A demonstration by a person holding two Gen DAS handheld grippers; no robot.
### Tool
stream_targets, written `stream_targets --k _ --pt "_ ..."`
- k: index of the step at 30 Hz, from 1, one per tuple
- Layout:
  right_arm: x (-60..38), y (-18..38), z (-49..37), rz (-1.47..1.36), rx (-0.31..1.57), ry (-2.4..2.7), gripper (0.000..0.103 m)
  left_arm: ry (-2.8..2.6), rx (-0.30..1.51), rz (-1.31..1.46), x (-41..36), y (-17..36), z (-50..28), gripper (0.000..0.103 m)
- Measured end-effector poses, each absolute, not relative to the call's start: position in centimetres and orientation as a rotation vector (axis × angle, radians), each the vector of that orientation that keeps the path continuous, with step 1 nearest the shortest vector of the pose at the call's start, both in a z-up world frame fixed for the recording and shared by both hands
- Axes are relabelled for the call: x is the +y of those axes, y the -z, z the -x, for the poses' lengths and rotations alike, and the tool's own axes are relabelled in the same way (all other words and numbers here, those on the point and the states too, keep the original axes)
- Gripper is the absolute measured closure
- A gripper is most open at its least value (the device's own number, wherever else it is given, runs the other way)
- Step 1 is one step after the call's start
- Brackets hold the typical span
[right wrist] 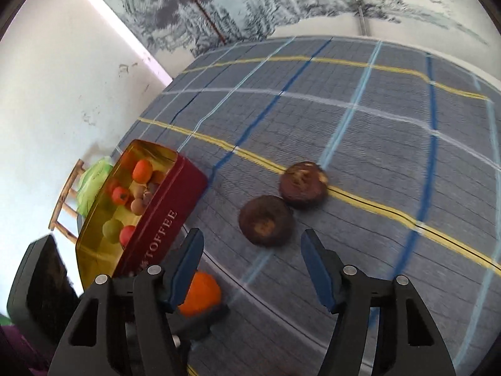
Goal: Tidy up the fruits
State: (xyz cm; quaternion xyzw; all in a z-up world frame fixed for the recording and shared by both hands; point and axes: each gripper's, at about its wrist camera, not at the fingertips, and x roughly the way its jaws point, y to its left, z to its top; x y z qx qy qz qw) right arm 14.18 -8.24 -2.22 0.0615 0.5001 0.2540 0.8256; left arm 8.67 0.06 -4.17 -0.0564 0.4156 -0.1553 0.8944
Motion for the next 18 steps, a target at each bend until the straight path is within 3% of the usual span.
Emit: stream_targets --k 3,4,9,18 --pt "-7.6 3.0 -15.1 -0.107 1.071 -0.547 0.045 0.329 0.861 0.121 0.1 4.1 -8.7 0.065" --pt "-7.3 3.3 -15.1 -0.069 1.072 -0.541 0.060 0.329 0.861 0.122 0.1 4.1 -8.7 0.065" --pt "-8.2 2.6 -13.8 -0.025 1.021 -0.523 0.060 0.330 0.862 0.124 0.1 4.1 -8.7 0.065" --pt "-19.1 -0.2 -7.8 -0.086 0.910 -0.296 0.060 0.324 0.861 0.122 0.1 4.1 -8.6 0.064"
